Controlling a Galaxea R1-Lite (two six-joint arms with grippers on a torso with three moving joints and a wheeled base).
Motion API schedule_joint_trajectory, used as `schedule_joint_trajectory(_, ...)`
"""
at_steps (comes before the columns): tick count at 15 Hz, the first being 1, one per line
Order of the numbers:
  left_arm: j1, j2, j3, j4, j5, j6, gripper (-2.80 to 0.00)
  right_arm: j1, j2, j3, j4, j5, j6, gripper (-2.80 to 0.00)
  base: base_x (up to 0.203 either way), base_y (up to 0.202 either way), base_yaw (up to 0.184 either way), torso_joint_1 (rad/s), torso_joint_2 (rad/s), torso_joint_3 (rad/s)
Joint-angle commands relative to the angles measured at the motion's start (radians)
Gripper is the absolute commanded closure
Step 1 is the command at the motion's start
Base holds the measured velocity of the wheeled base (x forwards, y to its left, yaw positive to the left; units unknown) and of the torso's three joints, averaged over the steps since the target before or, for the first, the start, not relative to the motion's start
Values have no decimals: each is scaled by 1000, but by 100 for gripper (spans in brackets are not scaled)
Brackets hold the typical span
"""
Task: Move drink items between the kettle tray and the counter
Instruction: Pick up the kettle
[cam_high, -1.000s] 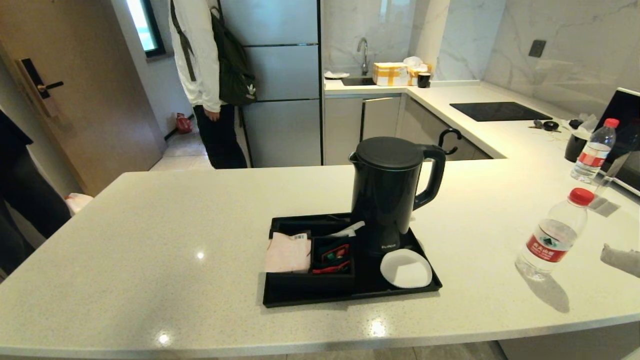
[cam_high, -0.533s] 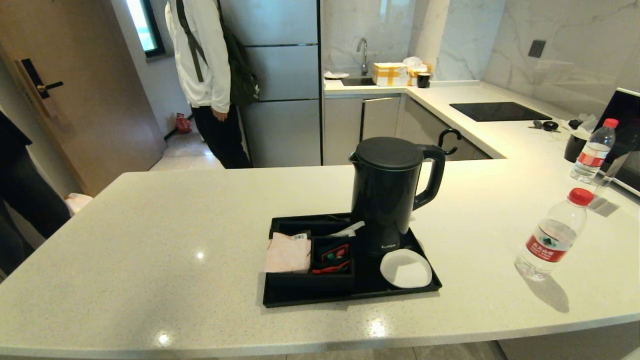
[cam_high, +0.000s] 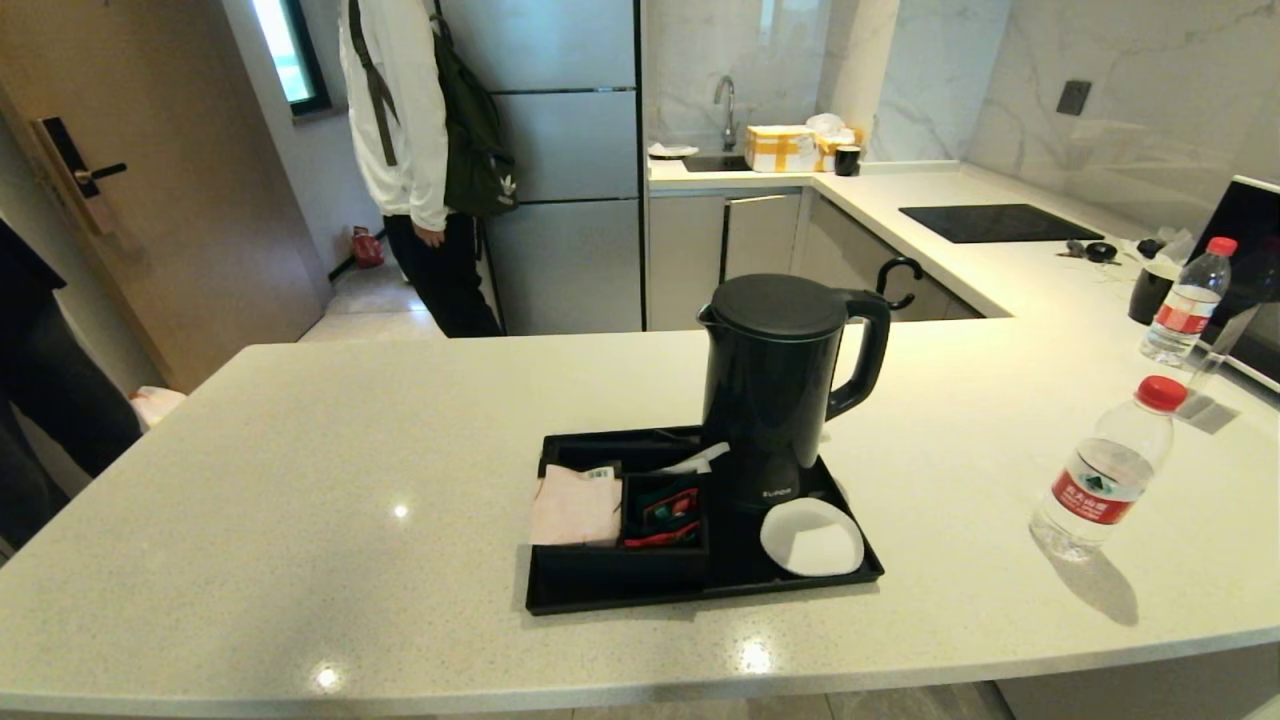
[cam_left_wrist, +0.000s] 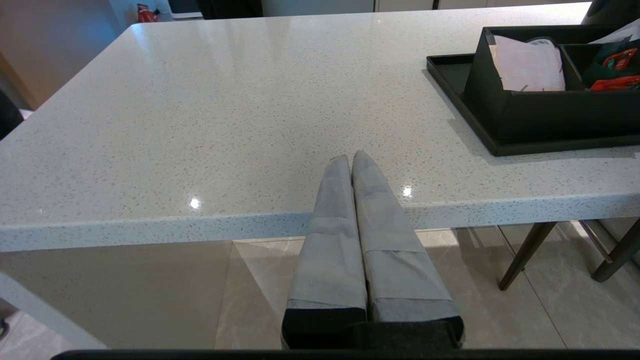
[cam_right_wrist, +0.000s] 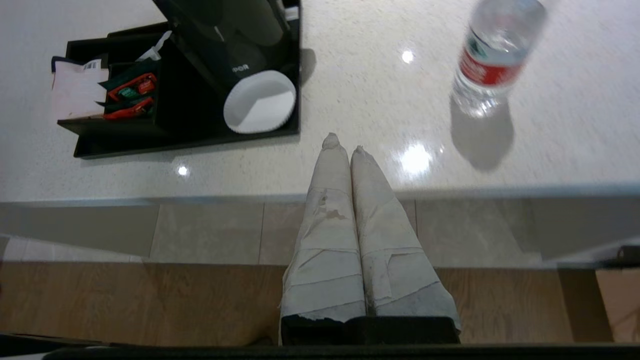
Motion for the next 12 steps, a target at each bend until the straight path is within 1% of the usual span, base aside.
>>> schedule_joint_trajectory(1, 0, 1, 0, 0, 0, 0, 0, 19, 204, 4, -114, 10, -8, 0, 0, 0, 0, 0, 0, 0)
schedule_joint_trajectory(4, 0, 1, 0, 0, 0, 0, 0, 59, 381, 3, -301, 22, -3, 0, 0, 0, 0, 0, 0, 0)
schedule_joint_trajectory(5, 0, 1, 0, 0, 0, 0, 0, 72, 403, 2, -345, 23, 3, 0, 0, 0, 0, 0, 0, 0)
schedule_joint_trajectory(8, 0, 1, 0, 0, 0, 0, 0, 103, 580, -5, -473, 22, 21, 0, 0, 0, 0, 0, 0, 0)
schedule_joint_trajectory(9, 0, 1, 0, 0, 0, 0, 0, 113, 608, -7, -521, 22, 25, 0, 0, 0, 0, 0, 0, 0)
schedule_joint_trajectory(11, 0, 1, 0, 0, 0, 0, 0, 114, 663, -17, -573, 20, 28, 0, 0, 0, 0, 0, 0, 0)
schedule_joint_trajectory(12, 0, 1, 0, 0, 0, 0, 0, 114, 738, -32, -601, 20, 29, 0, 0, 0, 0, 0, 0, 0)
